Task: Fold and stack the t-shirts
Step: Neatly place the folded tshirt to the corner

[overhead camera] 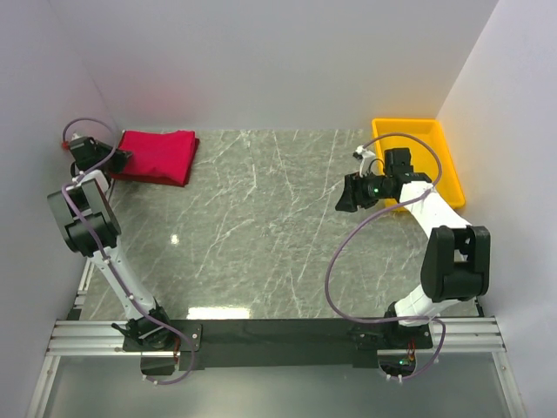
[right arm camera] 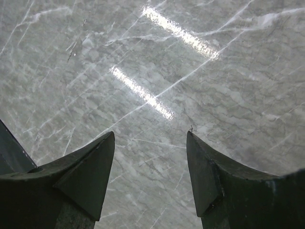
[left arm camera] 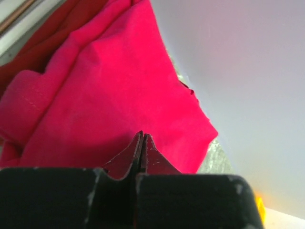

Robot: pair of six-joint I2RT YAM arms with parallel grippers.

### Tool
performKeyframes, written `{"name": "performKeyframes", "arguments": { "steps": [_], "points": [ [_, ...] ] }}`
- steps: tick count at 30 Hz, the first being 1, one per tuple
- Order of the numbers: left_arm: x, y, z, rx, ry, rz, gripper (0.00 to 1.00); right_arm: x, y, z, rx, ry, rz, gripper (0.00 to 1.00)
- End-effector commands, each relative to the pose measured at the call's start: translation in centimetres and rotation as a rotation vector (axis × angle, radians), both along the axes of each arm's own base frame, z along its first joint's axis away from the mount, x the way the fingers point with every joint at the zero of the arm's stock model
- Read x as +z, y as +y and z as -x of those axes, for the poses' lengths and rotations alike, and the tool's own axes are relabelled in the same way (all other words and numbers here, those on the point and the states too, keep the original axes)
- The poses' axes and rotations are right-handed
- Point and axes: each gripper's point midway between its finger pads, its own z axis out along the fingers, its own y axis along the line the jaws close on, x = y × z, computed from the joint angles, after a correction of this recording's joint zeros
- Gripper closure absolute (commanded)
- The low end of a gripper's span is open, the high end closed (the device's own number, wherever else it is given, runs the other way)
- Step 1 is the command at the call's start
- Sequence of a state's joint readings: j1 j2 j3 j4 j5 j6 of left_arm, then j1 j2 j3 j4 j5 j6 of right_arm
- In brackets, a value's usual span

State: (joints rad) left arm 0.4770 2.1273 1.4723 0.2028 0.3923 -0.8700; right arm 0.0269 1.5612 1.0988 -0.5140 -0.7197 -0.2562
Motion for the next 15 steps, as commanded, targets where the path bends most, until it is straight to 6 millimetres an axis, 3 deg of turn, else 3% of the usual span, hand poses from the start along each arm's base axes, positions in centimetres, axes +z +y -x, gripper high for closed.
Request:
{"name": "performKeyframes", "arguments": {
  "steps": [1, 11, 15],
  "points": [
    [-3.1, 2.4, 1.2, 0.093, 0.081, -0.007, 0.99, 1.5, 0.4, -1.4, 0.022, -0.049, -0.003, 0.32],
    [-7.9, 3.1, 3.5, 0.140, 0.215, -0.051, 0.99, 1.3, 0.4, -1.4, 0.025, -0.037, 0.002, 0.32],
    [-7.8, 3.0, 3.2, 0.118, 0.202, -0.056, 0.96, 1.3, 0.4, -1.4, 0.024, -0.039, 0.003, 0.32]
  ]
}}
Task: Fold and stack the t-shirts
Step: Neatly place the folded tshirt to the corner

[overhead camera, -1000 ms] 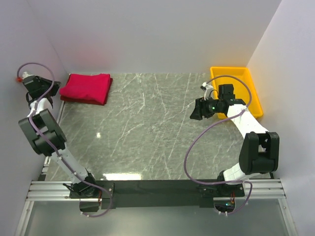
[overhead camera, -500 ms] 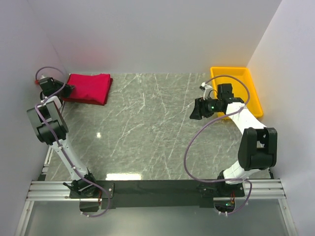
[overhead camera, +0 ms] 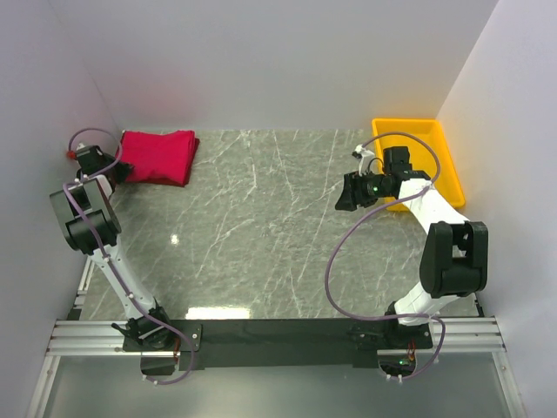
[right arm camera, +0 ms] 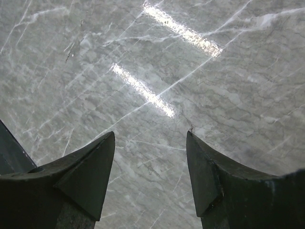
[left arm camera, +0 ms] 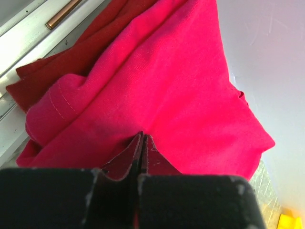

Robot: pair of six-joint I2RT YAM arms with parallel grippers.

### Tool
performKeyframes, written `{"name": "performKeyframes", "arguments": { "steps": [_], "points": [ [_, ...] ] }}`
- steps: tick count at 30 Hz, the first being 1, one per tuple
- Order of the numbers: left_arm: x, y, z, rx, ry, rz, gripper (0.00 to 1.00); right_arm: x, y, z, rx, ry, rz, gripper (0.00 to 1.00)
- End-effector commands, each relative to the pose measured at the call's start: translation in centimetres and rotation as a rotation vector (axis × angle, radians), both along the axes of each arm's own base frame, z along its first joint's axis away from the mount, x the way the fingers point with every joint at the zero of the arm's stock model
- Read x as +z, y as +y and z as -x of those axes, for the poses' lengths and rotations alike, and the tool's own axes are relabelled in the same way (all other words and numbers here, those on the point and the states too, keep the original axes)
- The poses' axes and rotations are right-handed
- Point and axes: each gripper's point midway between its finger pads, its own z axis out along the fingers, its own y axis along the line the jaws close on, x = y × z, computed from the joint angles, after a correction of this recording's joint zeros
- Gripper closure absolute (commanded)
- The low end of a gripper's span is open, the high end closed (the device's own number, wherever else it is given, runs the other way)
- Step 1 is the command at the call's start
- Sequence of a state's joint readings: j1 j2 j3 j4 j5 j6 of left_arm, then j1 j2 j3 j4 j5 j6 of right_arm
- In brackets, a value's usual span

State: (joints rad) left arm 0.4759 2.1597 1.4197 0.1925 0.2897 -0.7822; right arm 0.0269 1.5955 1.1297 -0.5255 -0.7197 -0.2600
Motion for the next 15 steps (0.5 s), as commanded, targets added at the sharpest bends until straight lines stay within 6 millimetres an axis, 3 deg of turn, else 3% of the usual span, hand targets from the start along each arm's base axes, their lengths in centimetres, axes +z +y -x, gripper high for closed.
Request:
{"name": "performKeyframes", "arguments": {
  "steps": [1, 4, 5, 9, 11, 15],
  "points": [
    [-2.5, 1.9, 1.3, 0.069, 0.069, 0.014, 0.95, 1.6, 0.4, -0.7, 0.022, -0.050, 0.001, 0.32],
    [0.2, 2.0, 0.6, 0.049, 0.007, -0.030, 0.84, 1.8, 0.4, -0.7, 0.023, -0.054, 0.001, 0.32],
    [2.4, 2.2, 0.4, 0.046, -0.033, -0.060, 0.82, 1.9, 0.4, -0.7, 0.024, -0.061, 0.002, 0.32],
    [7.8, 2.0, 0.0, 0.019, -0.130, -0.110, 0.75, 2.0, 0.5, -0.5, 0.025, -0.063, -0.006, 0.32],
    [9.4, 0.9, 0.0, -0.017, -0.153, -0.103, 0.75, 2.0, 0.6, -0.4, 0.024, -0.066, -0.008, 0.32],
    [9.9, -1.4, 0.4, -0.079, -0.179, -0.060, 0.75, 2.1, 0.5, -0.3, 0.025, -0.069, -0.006, 0.32]
  ]
}}
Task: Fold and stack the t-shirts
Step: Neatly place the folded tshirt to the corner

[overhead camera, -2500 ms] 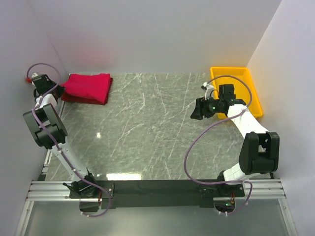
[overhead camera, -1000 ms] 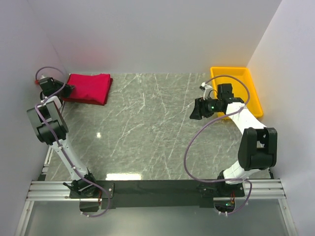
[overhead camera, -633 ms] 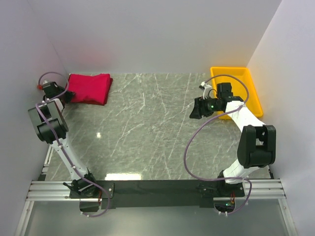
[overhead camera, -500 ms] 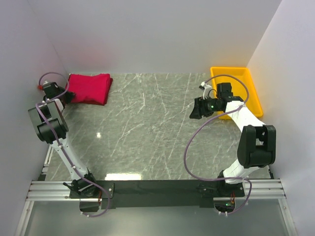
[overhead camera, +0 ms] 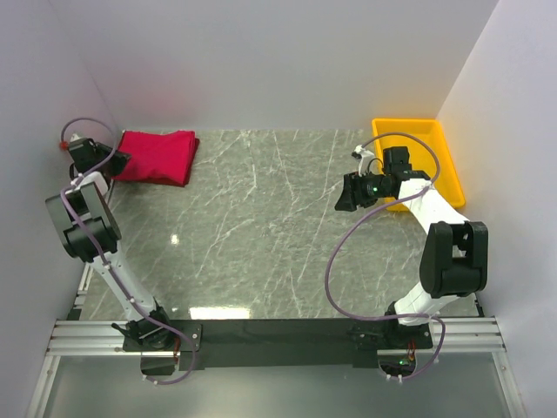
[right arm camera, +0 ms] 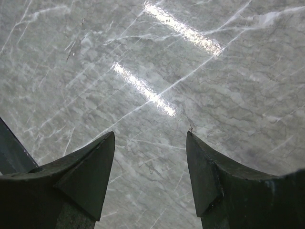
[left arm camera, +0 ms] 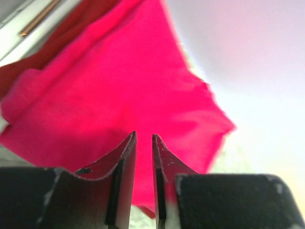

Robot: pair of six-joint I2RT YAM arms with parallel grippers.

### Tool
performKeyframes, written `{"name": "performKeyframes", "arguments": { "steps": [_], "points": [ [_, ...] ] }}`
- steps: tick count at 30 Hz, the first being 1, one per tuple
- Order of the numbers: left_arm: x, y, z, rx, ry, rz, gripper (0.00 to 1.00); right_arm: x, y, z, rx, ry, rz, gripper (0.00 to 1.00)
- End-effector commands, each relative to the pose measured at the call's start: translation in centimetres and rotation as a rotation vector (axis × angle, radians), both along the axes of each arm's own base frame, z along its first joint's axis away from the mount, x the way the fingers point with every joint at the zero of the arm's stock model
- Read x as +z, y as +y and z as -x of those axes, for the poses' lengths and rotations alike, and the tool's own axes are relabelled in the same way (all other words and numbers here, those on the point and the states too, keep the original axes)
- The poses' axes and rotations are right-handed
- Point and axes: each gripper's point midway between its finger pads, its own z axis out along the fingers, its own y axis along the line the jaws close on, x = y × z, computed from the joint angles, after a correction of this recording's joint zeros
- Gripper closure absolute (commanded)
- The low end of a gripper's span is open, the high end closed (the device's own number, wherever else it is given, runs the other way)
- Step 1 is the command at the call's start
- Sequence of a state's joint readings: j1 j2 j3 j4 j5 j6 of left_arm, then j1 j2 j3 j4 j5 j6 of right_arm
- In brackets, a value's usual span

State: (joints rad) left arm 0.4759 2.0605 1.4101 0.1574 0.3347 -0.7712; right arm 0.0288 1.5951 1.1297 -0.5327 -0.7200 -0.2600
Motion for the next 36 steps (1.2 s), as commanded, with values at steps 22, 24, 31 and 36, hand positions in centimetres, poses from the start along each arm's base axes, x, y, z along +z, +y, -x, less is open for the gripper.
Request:
{"name": "performKeyframes", "arguments": {
  "steps": [22, 24, 31, 36],
  "points": [
    [-6.0, -9.3, 0.3, -0.182, 0.154, 0.123, 0.81, 2.4, 0.4, -0.2, 0.027, -0.089, -0.002, 0.32],
    [-7.2, -8.9, 1.0, -0.175, 0.204, 0.103, 0.81, 2.3, 0.5, -0.2, 0.027, -0.086, -0.005, 0.32],
    [-2.3, -7.9, -1.3, -0.209, 0.071, 0.014, 0.75, 2.8, 0.5, -0.5, 0.033, -0.092, -0.007, 0.32],
    [7.1, -7.2, -3.4, -0.235, -0.138, -0.042, 0.65, 2.7, 0.6, 0.0, 0.033, -0.096, -0.012, 0.32]
  ]
}}
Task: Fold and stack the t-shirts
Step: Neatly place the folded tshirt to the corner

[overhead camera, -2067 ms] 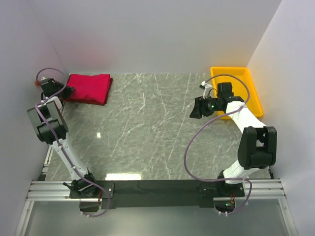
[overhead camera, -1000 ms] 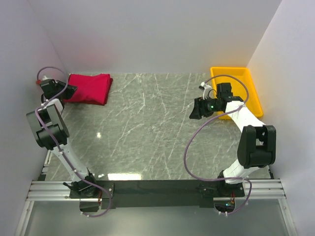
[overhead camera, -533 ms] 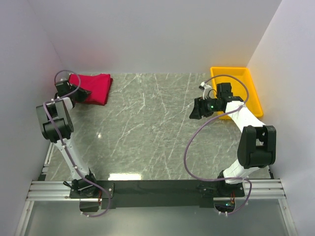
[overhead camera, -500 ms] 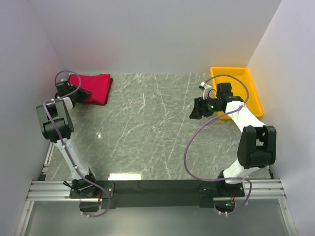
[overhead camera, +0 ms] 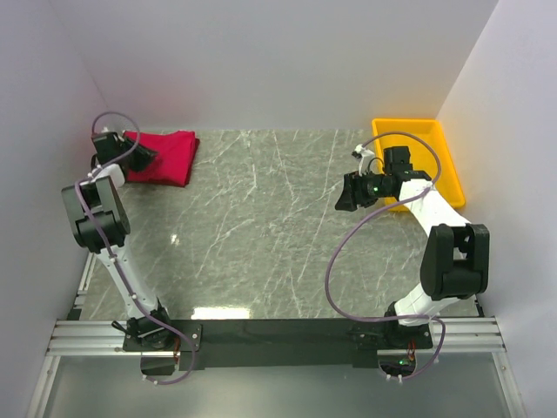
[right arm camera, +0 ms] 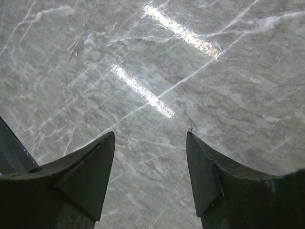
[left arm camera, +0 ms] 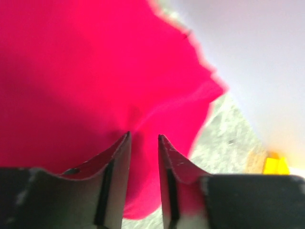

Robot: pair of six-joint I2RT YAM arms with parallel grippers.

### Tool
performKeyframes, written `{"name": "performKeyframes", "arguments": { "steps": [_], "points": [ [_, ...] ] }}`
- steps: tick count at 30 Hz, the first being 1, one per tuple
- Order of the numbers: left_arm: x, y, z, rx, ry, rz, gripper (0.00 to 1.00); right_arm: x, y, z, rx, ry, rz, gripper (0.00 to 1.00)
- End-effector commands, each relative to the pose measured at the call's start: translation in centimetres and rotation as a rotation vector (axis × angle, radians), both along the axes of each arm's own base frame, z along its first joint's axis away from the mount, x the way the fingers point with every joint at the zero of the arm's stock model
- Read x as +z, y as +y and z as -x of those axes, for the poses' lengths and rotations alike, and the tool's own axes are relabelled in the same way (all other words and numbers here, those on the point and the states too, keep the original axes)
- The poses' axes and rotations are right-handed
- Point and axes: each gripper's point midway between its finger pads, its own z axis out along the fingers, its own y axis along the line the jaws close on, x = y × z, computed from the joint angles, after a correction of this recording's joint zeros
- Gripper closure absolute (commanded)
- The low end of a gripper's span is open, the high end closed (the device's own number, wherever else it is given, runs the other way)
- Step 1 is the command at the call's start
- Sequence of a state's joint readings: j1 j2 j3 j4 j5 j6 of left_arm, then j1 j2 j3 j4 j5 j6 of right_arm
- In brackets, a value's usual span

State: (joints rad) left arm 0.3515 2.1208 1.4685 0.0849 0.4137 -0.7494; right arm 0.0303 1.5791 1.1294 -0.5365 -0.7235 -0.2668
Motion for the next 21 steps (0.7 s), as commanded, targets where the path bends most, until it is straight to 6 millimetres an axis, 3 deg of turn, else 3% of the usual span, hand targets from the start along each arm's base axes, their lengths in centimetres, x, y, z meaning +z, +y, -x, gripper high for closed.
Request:
{"name": "performKeyframes", "arguments": {
  "steps": [1, 4, 7, 14, 17, 21],
  "points": [
    [10.8, 0.8, -1.5, -0.031, -0.232, -0.067, 0.62, 2.2, 0.5, -0.2, 0.024, -0.080, -0.014, 0.32],
    [13.0, 0.2, -1.3, -0.060, -0.267, -0.046, 0.62, 2.3, 0.5, -0.1, 0.026, -0.086, -0.015, 0.32],
    [11.9, -1.1, -0.4, -0.105, -0.223, 0.021, 0.64, 2.3, 0.5, 0.0, 0.026, -0.089, -0.015, 0.32],
    [5.3, -4.9, 2.4, -0.172, -0.082, 0.103, 0.73, 2.4, 0.6, 0.0, 0.029, -0.091, -0.019, 0.32],
    [3.6, -5.5, 2.6, -0.168, -0.058, 0.113, 0.76, 2.4, 0.6, 0.1, 0.029, -0.089, -0.019, 0.32],
    [-0.2, -5.9, 3.0, -0.154, 0.022, 0.122, 0.78, 2.4, 0.6, 0.2, 0.029, -0.091, -0.019, 0.32]
  ]
}}
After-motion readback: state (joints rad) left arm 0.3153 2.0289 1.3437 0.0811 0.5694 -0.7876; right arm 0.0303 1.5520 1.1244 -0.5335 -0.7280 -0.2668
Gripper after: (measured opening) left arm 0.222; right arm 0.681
